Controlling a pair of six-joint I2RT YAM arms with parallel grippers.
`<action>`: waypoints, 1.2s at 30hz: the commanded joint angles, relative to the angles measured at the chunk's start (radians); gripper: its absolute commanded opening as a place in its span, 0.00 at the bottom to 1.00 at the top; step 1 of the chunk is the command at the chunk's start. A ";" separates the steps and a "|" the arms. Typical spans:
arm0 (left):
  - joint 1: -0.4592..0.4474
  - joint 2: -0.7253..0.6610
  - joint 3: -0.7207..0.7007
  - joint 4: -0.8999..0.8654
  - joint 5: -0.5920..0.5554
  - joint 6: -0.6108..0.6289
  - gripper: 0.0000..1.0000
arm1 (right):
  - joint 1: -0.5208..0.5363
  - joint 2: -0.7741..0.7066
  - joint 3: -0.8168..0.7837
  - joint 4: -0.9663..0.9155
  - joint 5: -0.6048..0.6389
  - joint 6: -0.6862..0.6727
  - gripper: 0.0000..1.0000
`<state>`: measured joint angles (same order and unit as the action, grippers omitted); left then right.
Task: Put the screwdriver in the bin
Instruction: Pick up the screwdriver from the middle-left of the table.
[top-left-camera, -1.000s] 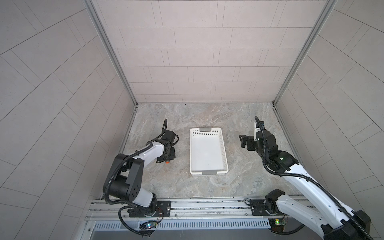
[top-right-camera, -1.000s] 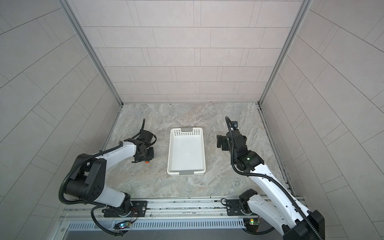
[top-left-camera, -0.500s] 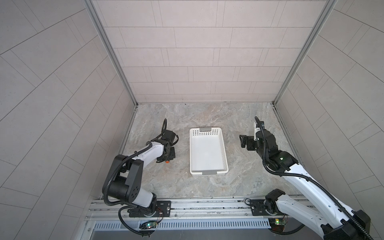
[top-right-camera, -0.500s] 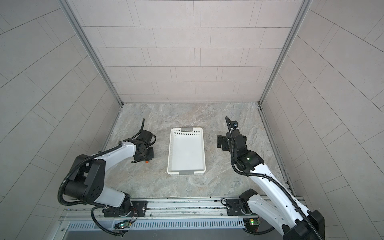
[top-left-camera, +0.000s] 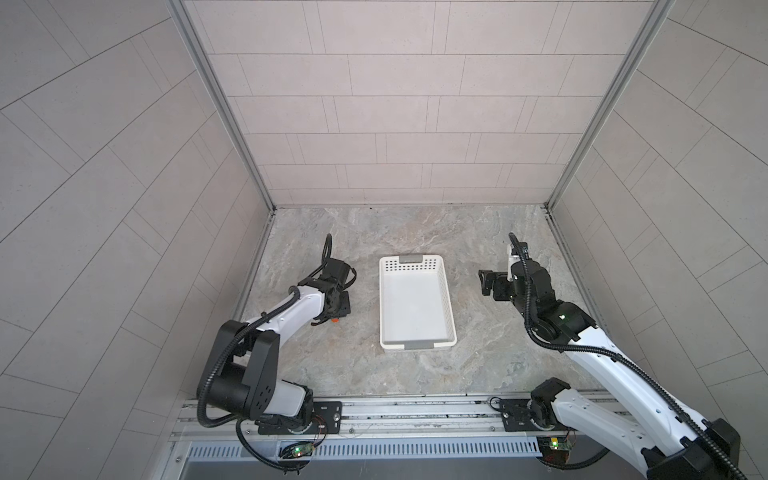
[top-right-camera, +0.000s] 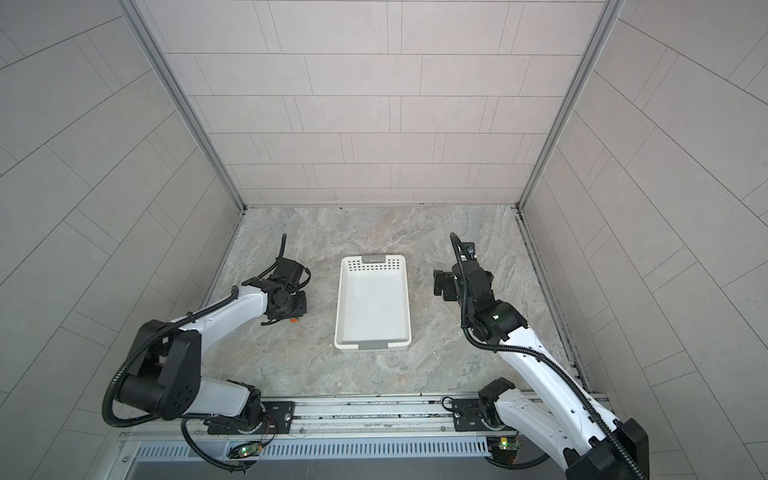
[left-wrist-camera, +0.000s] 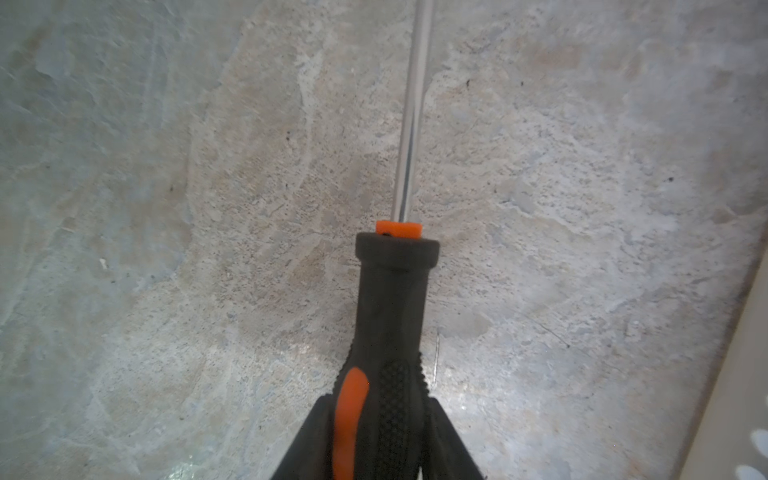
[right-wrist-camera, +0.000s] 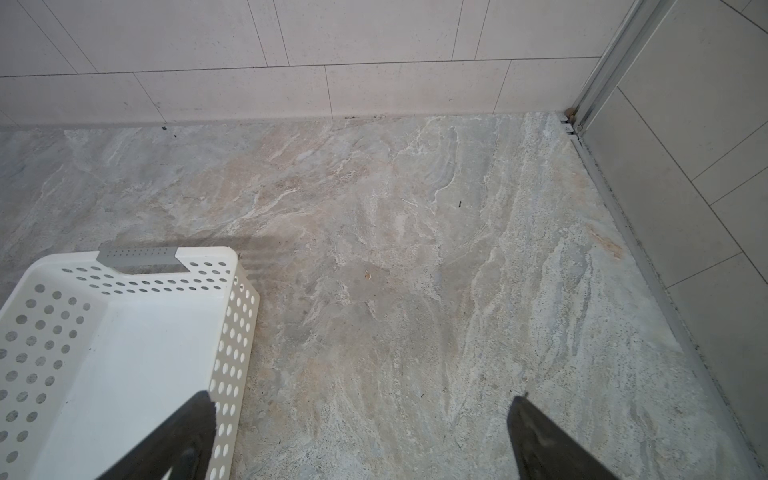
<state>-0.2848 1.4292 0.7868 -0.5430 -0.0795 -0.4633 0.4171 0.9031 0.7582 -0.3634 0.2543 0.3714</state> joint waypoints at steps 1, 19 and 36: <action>-0.012 -0.015 0.002 0.008 -0.011 -0.025 0.12 | 0.000 -0.006 -0.004 0.008 0.021 0.009 1.00; -0.032 -0.199 -0.057 0.042 0.000 -0.014 0.08 | 0.000 0.007 -0.003 0.007 0.019 0.008 1.00; -0.211 -0.332 -0.042 0.068 -0.058 0.027 0.08 | 0.001 0.028 0.000 0.011 0.013 0.007 1.00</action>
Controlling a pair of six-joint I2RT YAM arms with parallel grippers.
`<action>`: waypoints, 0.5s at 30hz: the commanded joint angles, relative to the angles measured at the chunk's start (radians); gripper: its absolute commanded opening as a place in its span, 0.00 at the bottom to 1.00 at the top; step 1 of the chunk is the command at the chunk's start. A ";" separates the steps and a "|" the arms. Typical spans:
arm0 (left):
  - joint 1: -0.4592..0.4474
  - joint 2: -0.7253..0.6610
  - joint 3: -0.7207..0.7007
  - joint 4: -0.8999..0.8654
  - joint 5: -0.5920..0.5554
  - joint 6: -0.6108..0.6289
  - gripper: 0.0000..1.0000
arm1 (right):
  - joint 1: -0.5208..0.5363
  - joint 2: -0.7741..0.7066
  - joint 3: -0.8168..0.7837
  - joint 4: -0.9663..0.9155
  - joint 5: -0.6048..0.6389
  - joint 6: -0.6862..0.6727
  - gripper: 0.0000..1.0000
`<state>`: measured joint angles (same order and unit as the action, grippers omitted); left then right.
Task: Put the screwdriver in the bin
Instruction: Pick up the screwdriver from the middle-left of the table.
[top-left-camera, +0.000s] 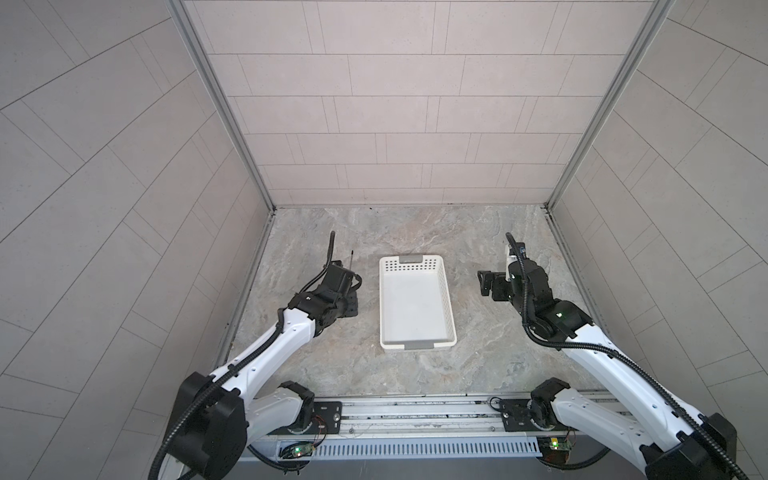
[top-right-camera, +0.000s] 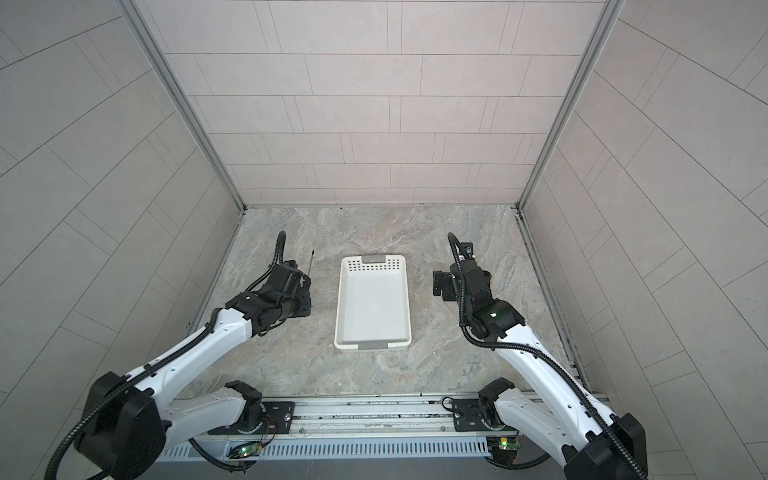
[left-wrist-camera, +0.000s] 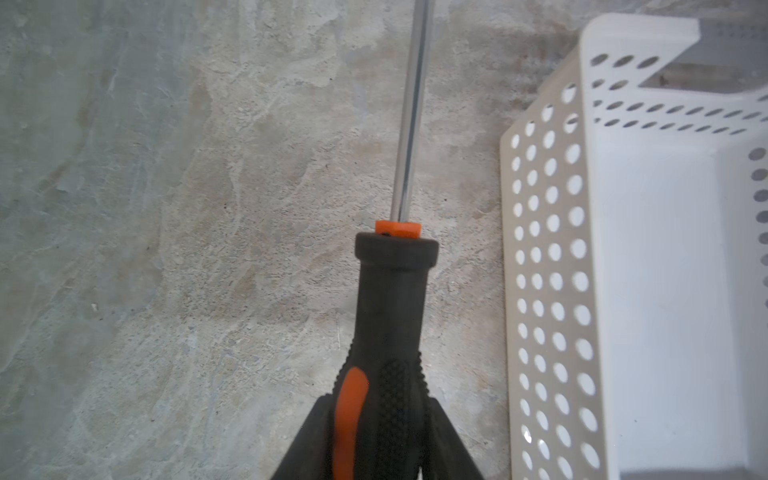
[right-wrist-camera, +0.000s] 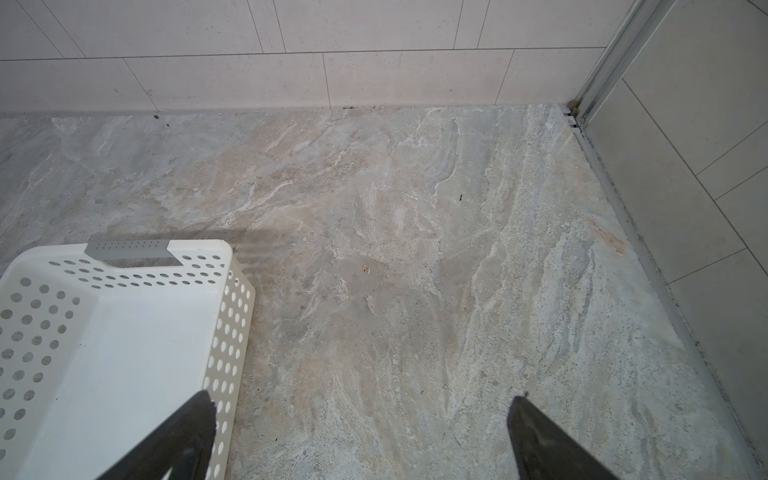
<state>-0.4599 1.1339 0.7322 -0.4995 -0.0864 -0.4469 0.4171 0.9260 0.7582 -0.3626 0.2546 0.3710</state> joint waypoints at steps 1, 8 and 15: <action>-0.045 -0.041 0.014 0.023 -0.058 0.013 0.08 | 0.000 0.007 0.000 0.011 0.013 0.008 1.00; -0.073 -0.071 0.022 0.020 -0.046 0.025 0.08 | -0.001 -0.001 0.000 0.011 0.017 0.007 1.00; -0.120 -0.070 0.054 -0.013 -0.070 0.027 0.09 | 0.000 0.011 0.002 0.011 0.013 0.008 1.00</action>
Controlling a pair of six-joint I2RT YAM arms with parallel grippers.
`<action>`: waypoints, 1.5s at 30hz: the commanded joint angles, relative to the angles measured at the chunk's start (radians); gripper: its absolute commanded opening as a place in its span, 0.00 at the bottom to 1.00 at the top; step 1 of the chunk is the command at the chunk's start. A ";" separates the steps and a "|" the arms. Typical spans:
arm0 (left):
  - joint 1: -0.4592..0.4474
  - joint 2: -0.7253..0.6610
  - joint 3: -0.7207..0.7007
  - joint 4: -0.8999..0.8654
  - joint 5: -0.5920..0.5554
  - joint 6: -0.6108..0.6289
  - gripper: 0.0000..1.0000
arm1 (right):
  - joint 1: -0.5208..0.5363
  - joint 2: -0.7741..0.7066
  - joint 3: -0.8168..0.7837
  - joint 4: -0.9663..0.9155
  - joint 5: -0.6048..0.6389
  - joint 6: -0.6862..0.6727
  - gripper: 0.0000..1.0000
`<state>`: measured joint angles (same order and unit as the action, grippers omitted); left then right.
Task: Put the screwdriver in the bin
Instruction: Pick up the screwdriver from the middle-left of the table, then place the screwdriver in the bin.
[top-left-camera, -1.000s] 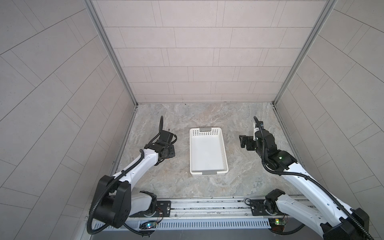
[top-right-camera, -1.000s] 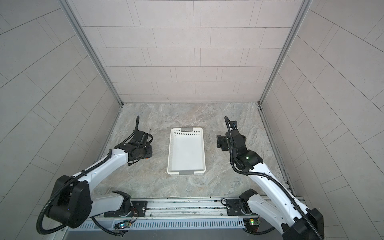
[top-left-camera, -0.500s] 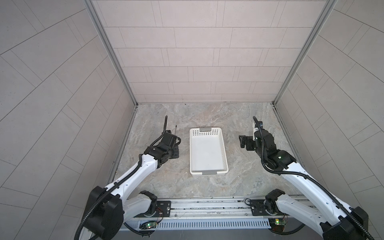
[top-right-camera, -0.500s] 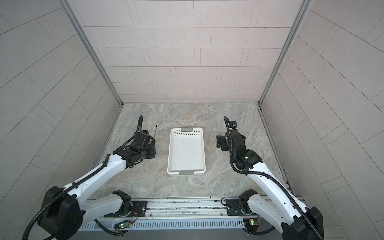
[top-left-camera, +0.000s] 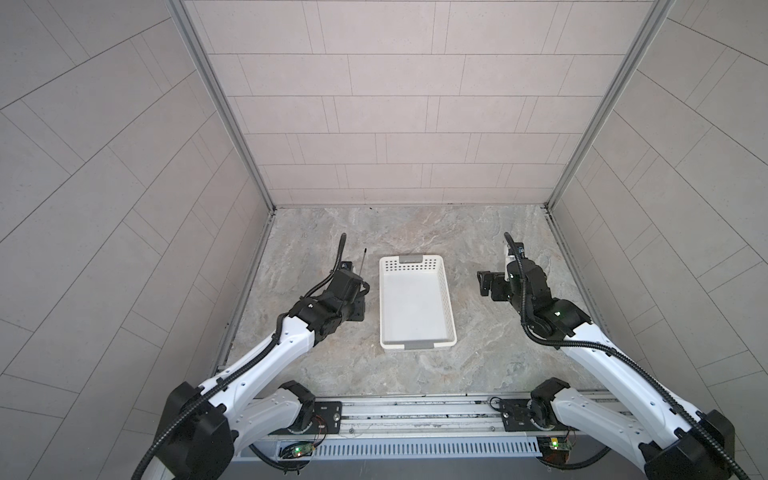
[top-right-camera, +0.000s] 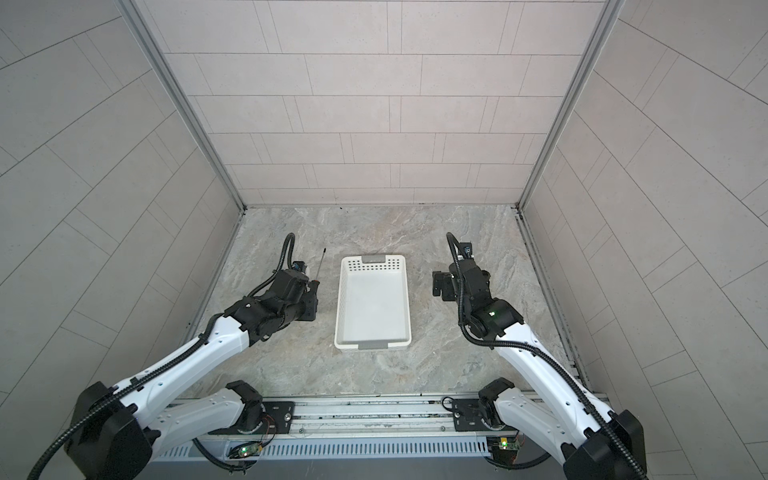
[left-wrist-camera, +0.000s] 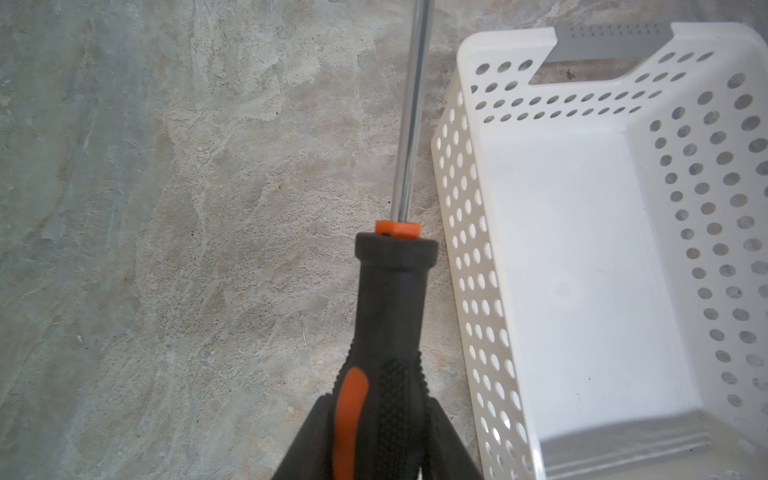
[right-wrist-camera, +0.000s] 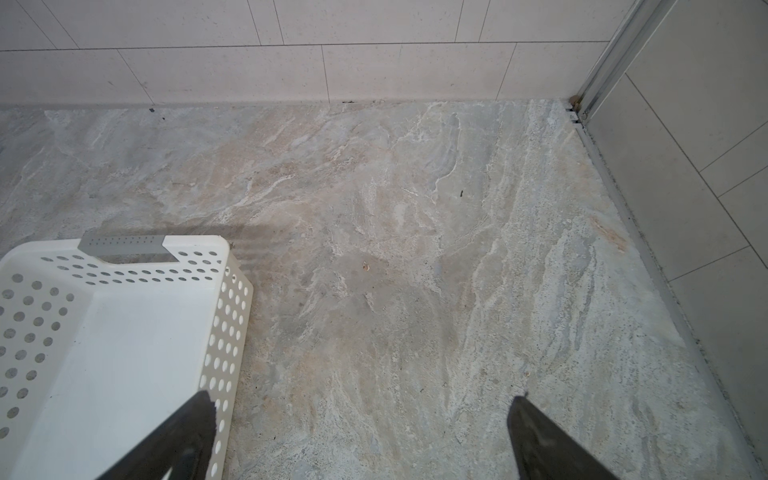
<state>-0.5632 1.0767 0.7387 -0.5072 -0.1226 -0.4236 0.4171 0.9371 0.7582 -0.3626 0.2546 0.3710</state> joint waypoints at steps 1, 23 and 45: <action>-0.026 -0.011 0.053 -0.012 -0.034 0.001 0.09 | -0.001 0.000 0.002 0.013 0.011 0.009 1.00; -0.294 0.240 0.317 -0.144 -0.135 -0.117 0.10 | -0.001 0.018 0.004 0.010 0.028 0.002 1.00; -0.352 0.581 0.396 -0.074 -0.163 -0.124 0.10 | -0.001 0.026 0.007 0.010 0.023 0.002 1.00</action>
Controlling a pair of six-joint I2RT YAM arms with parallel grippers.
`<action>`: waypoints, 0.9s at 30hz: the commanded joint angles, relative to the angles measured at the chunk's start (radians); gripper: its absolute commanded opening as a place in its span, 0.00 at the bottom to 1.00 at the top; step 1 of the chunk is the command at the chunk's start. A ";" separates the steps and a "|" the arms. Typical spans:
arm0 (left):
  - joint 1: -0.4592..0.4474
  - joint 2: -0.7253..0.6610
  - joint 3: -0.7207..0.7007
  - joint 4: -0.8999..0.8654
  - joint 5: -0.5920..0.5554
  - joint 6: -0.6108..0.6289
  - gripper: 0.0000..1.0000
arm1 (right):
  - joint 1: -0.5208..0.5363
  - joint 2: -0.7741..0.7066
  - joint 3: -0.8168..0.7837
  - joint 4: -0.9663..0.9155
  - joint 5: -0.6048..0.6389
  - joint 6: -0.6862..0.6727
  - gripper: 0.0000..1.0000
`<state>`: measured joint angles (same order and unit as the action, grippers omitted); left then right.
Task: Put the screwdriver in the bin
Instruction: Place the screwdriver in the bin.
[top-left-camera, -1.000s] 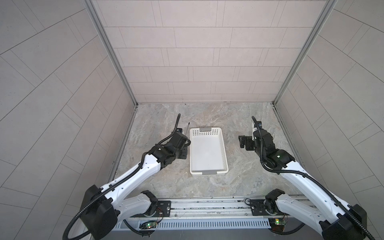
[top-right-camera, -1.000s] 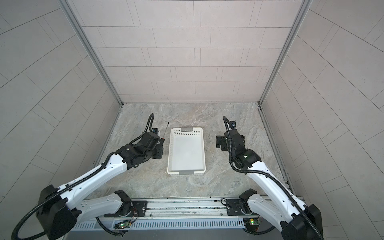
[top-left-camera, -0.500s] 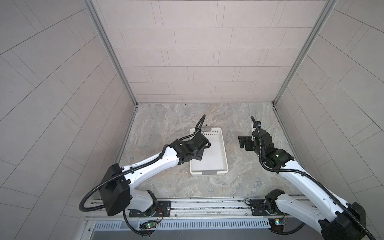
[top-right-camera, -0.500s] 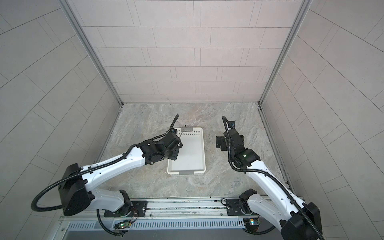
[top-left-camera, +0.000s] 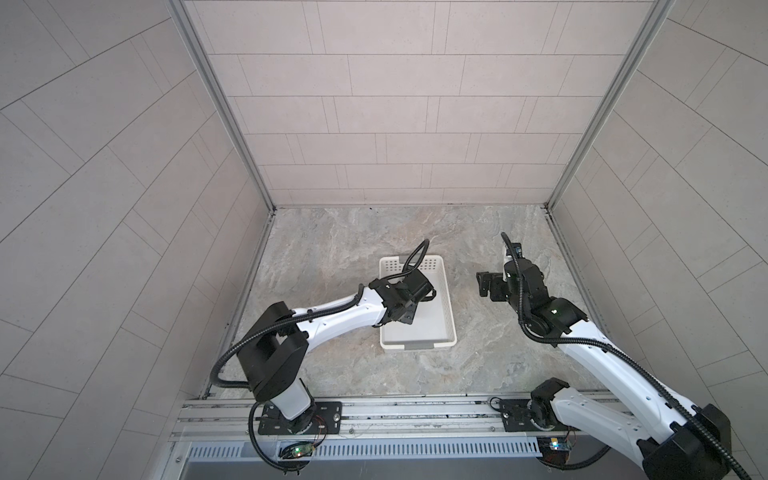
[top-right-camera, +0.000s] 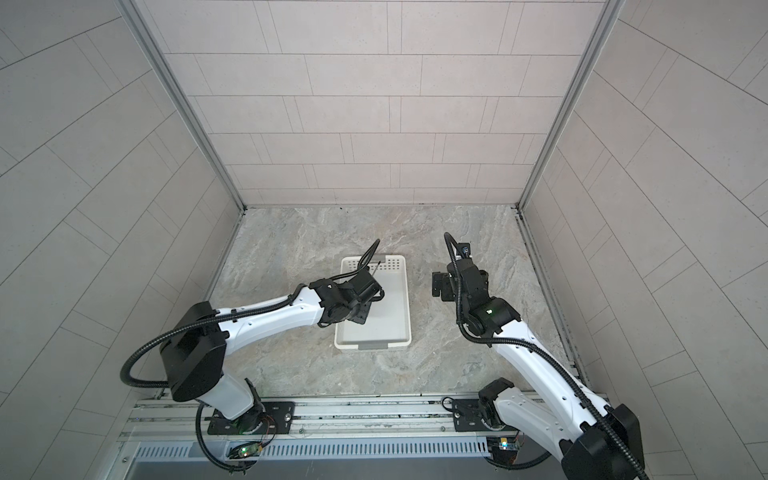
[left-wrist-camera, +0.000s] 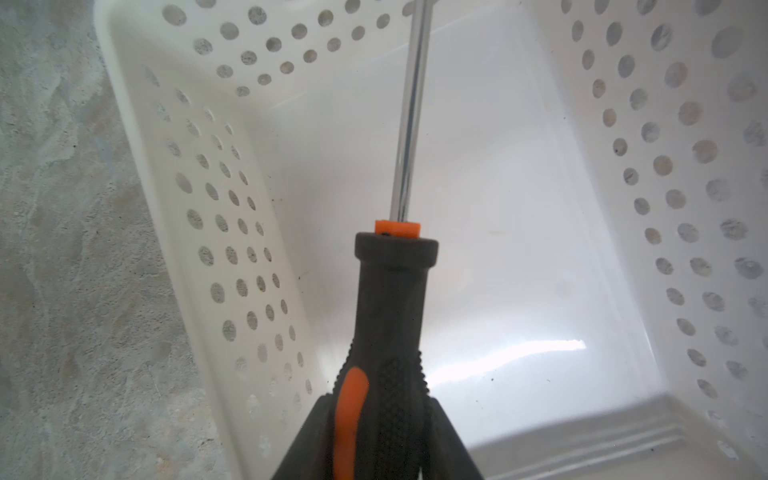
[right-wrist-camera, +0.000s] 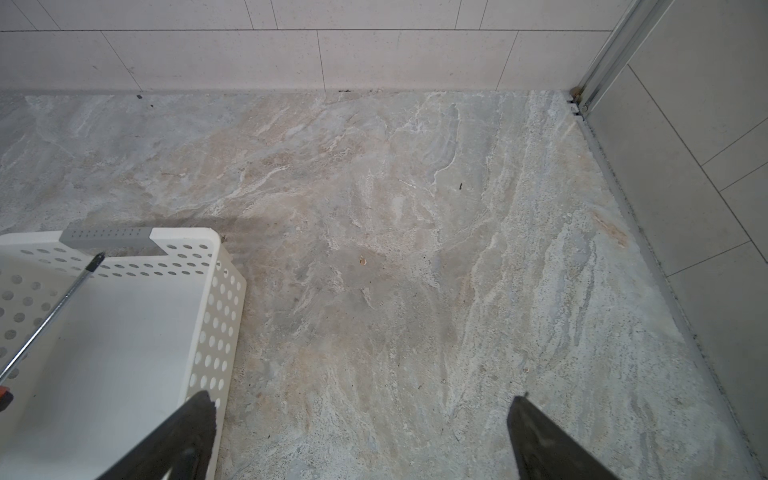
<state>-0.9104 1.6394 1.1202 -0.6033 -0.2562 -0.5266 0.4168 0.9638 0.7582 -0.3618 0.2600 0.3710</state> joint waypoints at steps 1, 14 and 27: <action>-0.007 0.029 0.013 0.031 -0.028 -0.019 0.10 | -0.001 -0.001 0.007 0.009 0.018 0.002 1.00; -0.057 0.121 0.037 0.078 -0.029 0.021 0.15 | -0.001 0.002 0.007 0.009 0.019 0.002 1.00; -0.069 0.176 0.062 0.083 -0.040 0.025 0.35 | -0.001 0.005 0.008 0.009 0.018 0.001 1.00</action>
<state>-0.9722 1.8118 1.1492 -0.5270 -0.2607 -0.4961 0.4171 0.9695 0.7582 -0.3618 0.2600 0.3710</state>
